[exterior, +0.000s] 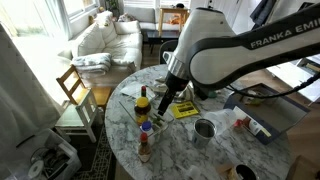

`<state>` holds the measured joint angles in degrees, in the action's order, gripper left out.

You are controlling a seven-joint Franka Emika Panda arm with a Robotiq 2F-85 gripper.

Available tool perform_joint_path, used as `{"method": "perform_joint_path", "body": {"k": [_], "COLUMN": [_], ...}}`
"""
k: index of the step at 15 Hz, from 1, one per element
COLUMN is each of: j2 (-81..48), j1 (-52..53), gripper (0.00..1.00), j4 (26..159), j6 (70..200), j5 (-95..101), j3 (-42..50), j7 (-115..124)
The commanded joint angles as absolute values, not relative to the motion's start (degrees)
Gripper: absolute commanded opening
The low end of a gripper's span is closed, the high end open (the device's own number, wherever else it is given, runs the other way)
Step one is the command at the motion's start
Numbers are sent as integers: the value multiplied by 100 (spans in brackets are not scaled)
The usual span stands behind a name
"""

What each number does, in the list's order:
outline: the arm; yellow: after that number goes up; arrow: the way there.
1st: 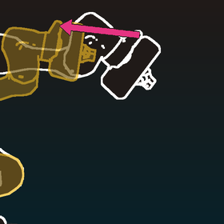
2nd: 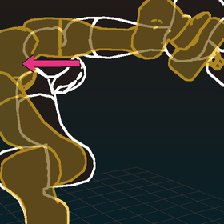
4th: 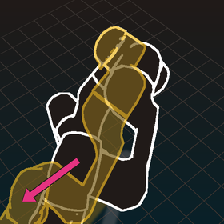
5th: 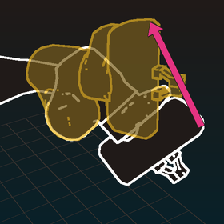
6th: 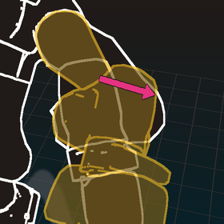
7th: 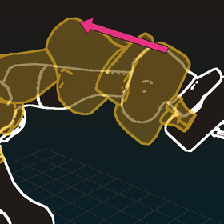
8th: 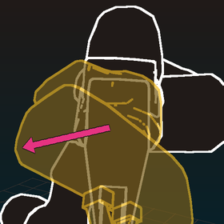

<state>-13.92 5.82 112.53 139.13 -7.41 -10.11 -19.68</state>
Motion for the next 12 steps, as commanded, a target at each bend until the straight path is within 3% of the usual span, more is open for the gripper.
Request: {"method": "perform_joint_path", "body": {"k": [1, 4, 5, 12], "j2": [-1803, -2065, -2142, -2468], "j1": [572, 595, 586, 611], "gripper": [100, 93, 86, 84], "j4": [10947, 10832, 10799, 10618], "j6": [13759, 13875, 13928, 13913], "j5": [-742, -736, -807, -768], "j3": [-993, -1041, -1079, -1127], "j7": [-1723, -1663, -1665, -1472]}}
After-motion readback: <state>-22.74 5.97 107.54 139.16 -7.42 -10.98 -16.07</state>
